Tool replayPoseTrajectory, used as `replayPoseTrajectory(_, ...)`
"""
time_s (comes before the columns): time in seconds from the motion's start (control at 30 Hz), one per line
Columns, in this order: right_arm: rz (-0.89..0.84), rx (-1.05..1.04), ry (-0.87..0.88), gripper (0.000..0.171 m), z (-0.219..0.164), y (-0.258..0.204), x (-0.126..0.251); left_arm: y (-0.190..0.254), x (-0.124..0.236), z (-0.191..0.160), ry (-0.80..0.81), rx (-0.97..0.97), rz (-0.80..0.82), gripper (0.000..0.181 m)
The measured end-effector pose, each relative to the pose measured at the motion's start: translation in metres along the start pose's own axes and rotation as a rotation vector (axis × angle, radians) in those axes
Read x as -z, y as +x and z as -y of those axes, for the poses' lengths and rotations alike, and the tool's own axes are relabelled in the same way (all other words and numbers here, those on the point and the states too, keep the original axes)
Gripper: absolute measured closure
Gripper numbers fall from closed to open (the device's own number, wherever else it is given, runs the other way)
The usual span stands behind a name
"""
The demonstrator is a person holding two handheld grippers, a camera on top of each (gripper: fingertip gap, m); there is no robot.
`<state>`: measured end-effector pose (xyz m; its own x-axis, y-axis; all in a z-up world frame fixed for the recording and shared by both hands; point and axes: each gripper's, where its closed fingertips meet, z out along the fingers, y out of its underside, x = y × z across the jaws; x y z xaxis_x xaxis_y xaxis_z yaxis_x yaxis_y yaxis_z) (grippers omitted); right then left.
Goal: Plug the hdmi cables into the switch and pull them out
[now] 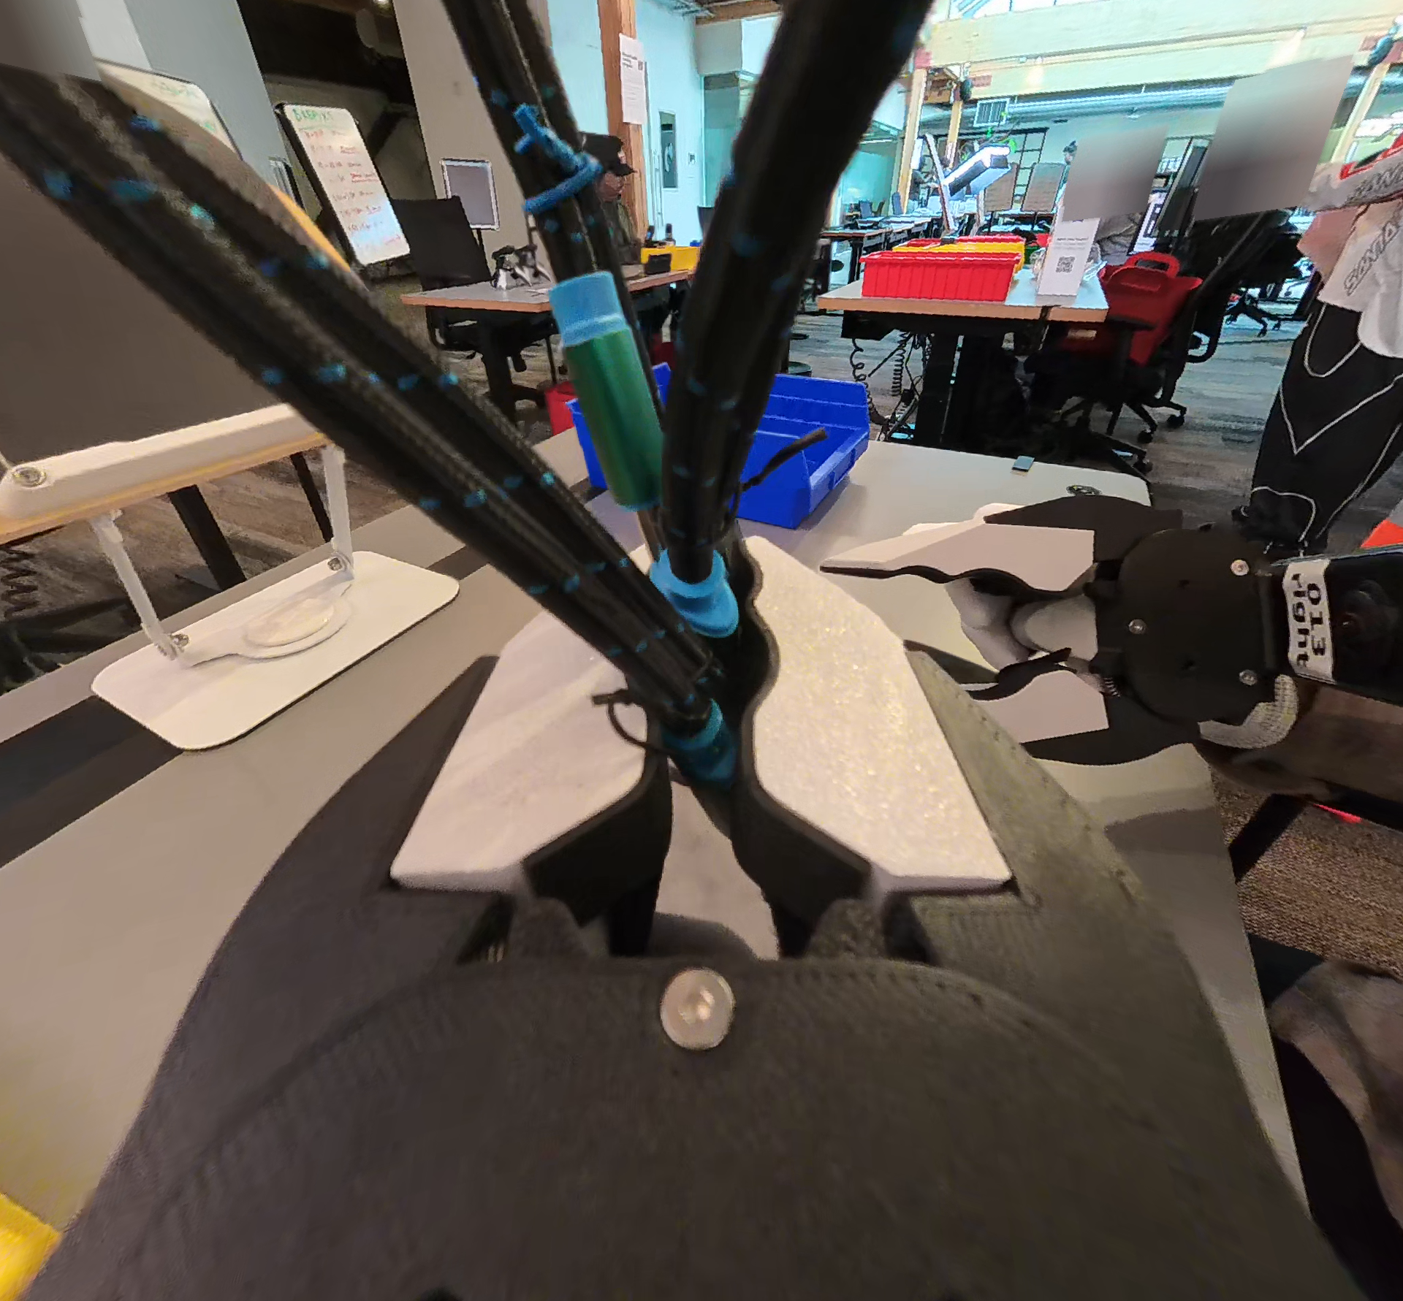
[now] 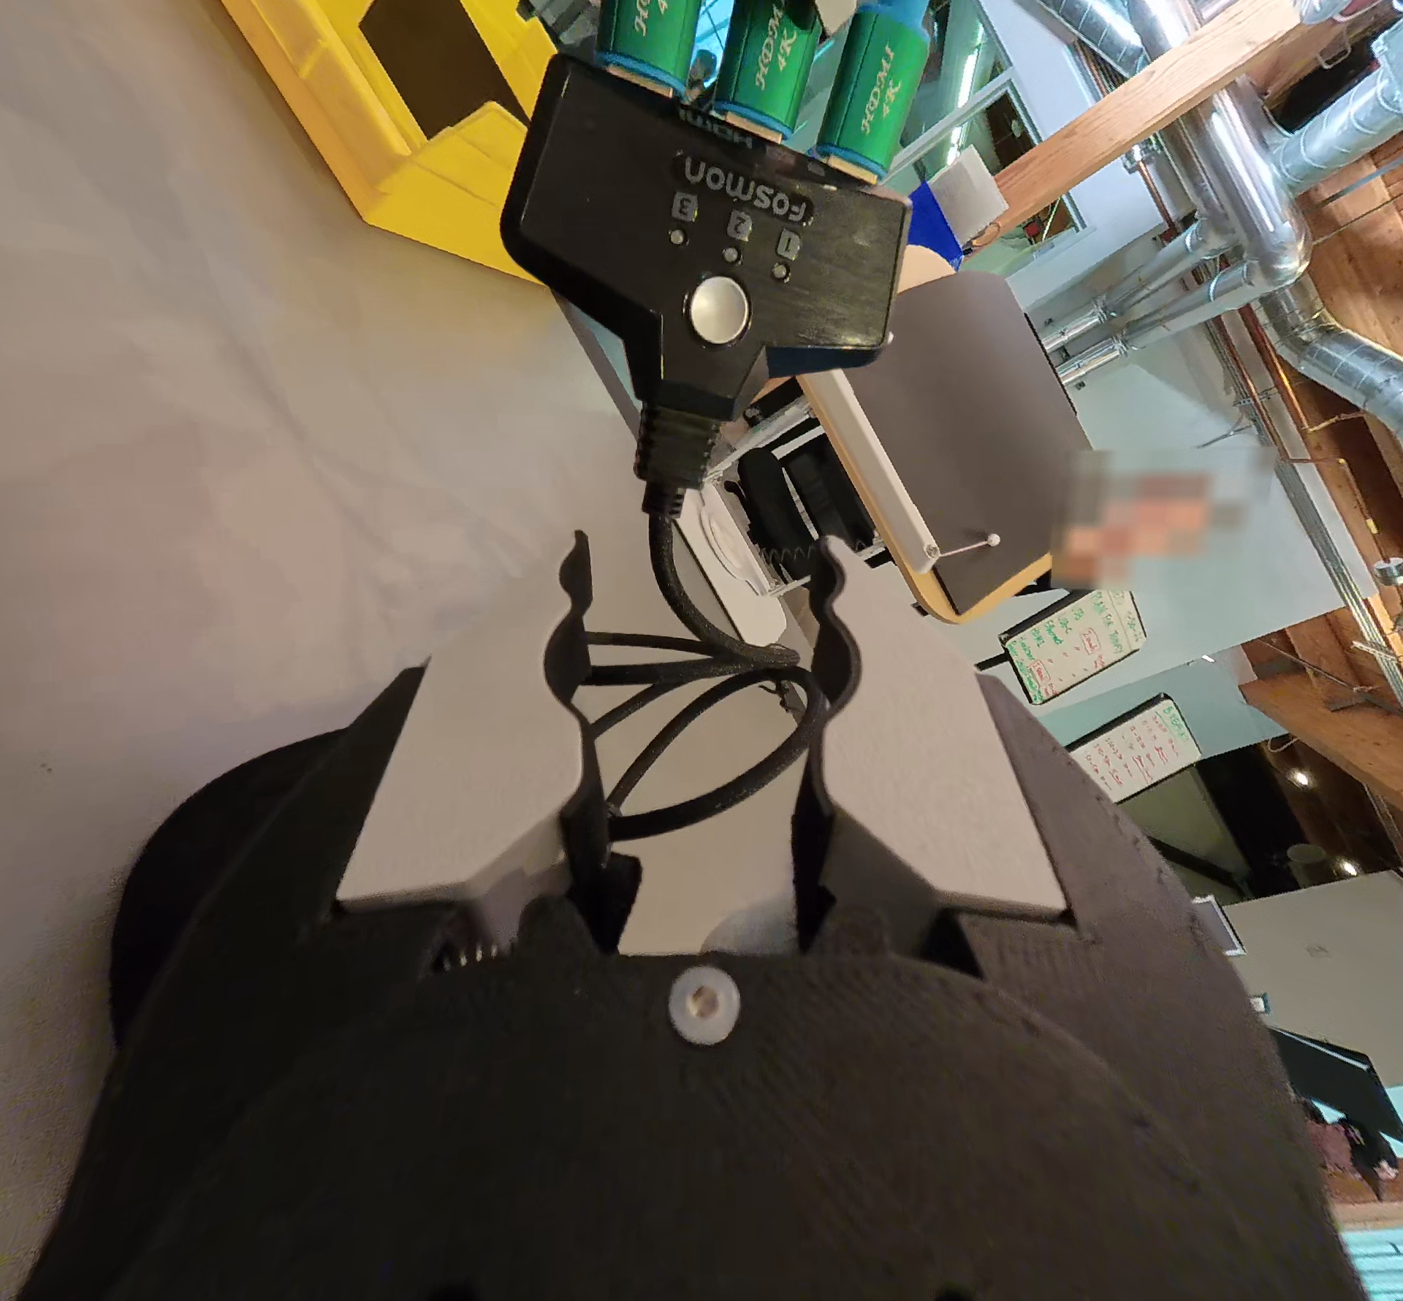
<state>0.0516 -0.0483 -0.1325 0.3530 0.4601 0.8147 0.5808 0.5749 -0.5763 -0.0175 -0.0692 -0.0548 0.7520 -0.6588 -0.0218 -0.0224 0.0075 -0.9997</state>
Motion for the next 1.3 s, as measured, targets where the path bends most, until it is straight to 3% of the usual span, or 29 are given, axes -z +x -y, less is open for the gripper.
replayPoseTrajectory(0.57, 0.128, 0.038, 0.075, 0.133, 0.023, -0.031, -0.023, -0.015, 0.026, -0.015, -0.060, -0.030, 0.099, 0.166)
replayPoseTrajectory(0.73, 0.292, 0.065, 0.118, 0.170, 0.035, -0.060, -0.025, -0.017, 0.036, -0.022, -0.102, -0.054, 0.134, 0.166)
replayPoseTrajectory(1.0, 0.467, 0.166, 0.211, 0.171, 0.060, -0.103, -0.025, -0.022, 0.054, -0.028, -0.107, -0.035, 0.173, 0.167)
replayPoseTrajectory(1.3, 0.780, 0.326, 0.329, 0.171, 0.078, -0.167, -0.002, -0.024, 0.075, -0.039, -0.133, -0.033, 0.225, 0.167)
